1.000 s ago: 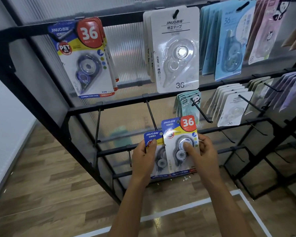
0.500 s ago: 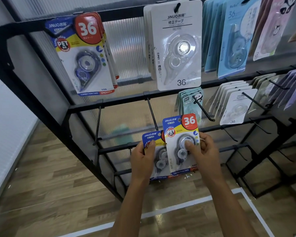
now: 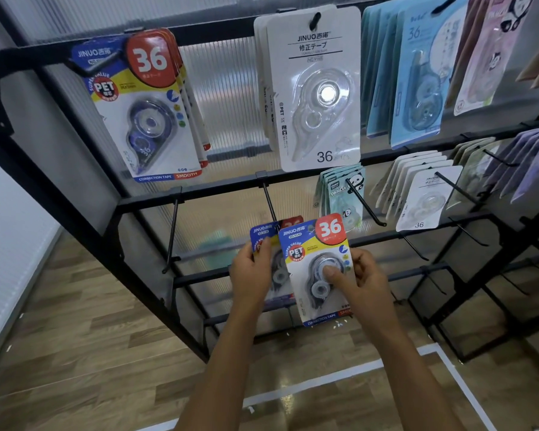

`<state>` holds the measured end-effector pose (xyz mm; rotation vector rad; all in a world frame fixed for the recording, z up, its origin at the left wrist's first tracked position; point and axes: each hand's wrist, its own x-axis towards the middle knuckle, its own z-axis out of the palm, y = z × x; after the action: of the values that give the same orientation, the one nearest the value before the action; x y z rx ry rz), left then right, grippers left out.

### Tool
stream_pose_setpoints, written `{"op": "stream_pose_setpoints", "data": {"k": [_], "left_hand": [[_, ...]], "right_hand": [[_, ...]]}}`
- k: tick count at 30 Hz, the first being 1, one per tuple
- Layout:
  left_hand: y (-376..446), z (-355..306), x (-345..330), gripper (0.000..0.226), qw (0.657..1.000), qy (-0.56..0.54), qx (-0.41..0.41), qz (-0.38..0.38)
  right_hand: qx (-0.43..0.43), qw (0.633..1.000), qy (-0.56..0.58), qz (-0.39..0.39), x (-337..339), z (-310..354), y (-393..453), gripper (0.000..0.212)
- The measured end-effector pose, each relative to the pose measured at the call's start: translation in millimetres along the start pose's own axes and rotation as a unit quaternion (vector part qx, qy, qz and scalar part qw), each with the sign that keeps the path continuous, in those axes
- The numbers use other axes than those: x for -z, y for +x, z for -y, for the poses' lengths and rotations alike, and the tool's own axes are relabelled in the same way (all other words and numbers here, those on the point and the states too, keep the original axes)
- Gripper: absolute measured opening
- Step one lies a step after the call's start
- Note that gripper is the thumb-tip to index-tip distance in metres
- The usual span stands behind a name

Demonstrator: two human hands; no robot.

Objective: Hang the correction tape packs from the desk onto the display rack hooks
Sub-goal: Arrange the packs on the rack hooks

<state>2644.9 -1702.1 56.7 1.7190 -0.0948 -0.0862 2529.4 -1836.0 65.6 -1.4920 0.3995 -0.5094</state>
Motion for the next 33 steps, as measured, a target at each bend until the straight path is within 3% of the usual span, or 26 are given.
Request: {"op": "stream_pose_setpoints", "data": {"k": [6,14,17,20,23,27,31,33], "left_hand": [[70,-21,-7,0.026,0.987,0.15,-0.005,-0.051],[108,-41,-7,0.041,0.964,0.262,0.021,-0.039],[99,-42,-7,0.041,0.977,0.204,0.044,-0.032],[80,-40,-4,0.059,0.989,0.113,0.096,-0.021],[56,-39,1,0.048,0.992,0.033,0.117,0.024],[21,-39,14,0.041,0.979,-0.097,0.136,0.12],[7,-40,21,0.066,0.964,-0.148,0.133,0.176],[6,-38,22,0.068,0.962,-0.168,0.129,0.169]], "right_hand": [[-0.025,0.995,-0.056,0.073,-7,3,0,0.027],[-0.05,0.987,-0.068,0.14,-14,-2,-3,0.036],[-0.047,0.984,-0.076,0.153,-16,-2,-4,0.045],[-0.038,0.983,-0.077,0.165,-18,-2,-5,0.05],[-0.035,0.983,-0.076,0.164,-20,-2,-4,0.045],[-0.036,0.983,-0.074,0.166,-19,-4,-5,0.044],[-0.037,0.979,-0.087,0.182,-16,-5,-6,0.044],[-0.032,0.978,-0.092,0.184,-15,-5,-6,0.04]]}}
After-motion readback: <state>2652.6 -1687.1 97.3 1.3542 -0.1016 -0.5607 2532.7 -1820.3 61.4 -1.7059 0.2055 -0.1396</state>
